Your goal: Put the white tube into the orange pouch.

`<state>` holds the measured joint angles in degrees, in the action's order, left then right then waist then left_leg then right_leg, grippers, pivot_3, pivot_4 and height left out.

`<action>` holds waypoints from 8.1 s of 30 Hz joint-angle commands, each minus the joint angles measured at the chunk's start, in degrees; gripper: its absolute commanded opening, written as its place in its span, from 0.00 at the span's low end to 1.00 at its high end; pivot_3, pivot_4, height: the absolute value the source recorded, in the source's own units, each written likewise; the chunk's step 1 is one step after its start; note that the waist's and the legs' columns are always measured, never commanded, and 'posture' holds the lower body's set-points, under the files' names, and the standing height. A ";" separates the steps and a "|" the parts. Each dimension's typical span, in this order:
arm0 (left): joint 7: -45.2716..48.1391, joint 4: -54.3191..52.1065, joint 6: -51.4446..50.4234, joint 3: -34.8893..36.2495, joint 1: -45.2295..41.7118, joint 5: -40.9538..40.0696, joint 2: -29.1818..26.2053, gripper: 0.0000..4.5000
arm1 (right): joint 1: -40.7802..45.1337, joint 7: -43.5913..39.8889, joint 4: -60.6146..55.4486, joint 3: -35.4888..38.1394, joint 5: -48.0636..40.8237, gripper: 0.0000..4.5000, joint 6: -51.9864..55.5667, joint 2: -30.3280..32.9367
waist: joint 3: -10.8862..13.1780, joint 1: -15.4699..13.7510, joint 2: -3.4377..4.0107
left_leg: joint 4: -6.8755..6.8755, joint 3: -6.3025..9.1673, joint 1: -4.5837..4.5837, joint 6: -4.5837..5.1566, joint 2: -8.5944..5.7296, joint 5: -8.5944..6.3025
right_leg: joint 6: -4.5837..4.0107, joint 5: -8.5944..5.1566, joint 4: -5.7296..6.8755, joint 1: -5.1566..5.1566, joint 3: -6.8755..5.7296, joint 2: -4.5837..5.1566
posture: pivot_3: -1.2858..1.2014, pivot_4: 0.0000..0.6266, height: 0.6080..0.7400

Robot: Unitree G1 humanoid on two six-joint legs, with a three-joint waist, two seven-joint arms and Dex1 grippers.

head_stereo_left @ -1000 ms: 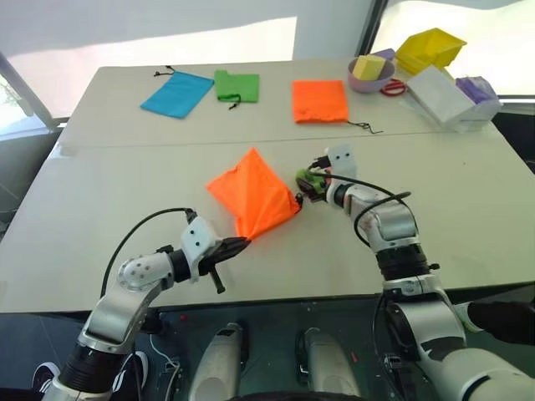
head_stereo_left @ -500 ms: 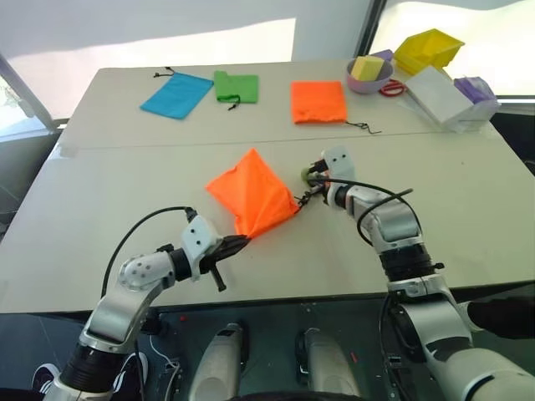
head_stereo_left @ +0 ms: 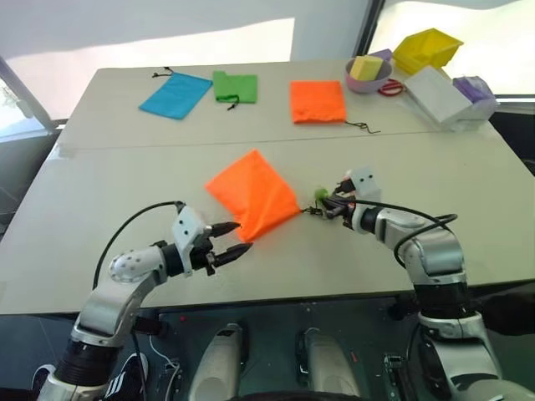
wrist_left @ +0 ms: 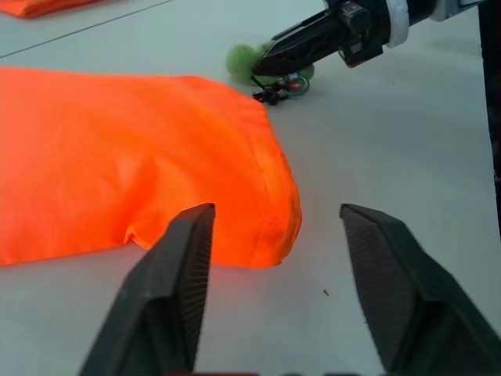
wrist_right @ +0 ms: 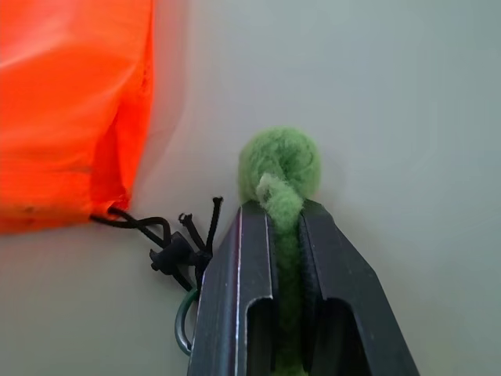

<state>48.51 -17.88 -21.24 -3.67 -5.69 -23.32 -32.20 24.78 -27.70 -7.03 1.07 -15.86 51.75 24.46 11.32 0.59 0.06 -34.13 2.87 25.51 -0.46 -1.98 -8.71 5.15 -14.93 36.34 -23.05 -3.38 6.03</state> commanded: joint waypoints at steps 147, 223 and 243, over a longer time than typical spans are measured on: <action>1.68 68.58 33.74 -8.87 -48.19 21.74 33.08 0.06 | 2.95 11.72 -7.47 17.03 -32.41 0.00 -4.24 -3.91 | 0.03 -1.34 -0.04 | -1.10 -1.17 0.83 0.37 0.74 -0.15 | 0.42 0.89 -0.16 -0.44 0.25 -0.53 | 0.52 0.24 1.00; 33.38 54.84 29.19 -21.64 -46.08 22.75 22.83 0.23 | -18.66 -13.42 -21.75 11.20 -33.81 0.00 1.57 21.38 | 0.05 -1.35 -0.12 | -1.38 -1.24 0.92 0.42 0.85 -0.20 | 0.06 0.86 -0.36 -0.31 0.21 -0.39 | 0.52 0.24 1.00; 32.19 58.57 30.00 -25.06 -49.87 29.69 23.60 0.23 | -17.64 -12.83 -20.99 10.75 -32.86 0.00 0.57 21.14 | 0.05 -1.41 -0.12 | -1.46 -1.23 0.94 0.48 0.88 -0.24 | 0.09 0.85 -0.32 -0.31 0.18 -0.41 | 0.52 0.24 1.00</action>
<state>79.98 41.49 8.30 -28.46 -54.46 6.11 -8.55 6.22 -40.36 -27.14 10.79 -48.43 53.21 45.72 11.37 -0.82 -0.06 -35.59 1.64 26.44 0.01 -1.10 -8.95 5.23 -14.07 36.02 -23.36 -3.19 5.62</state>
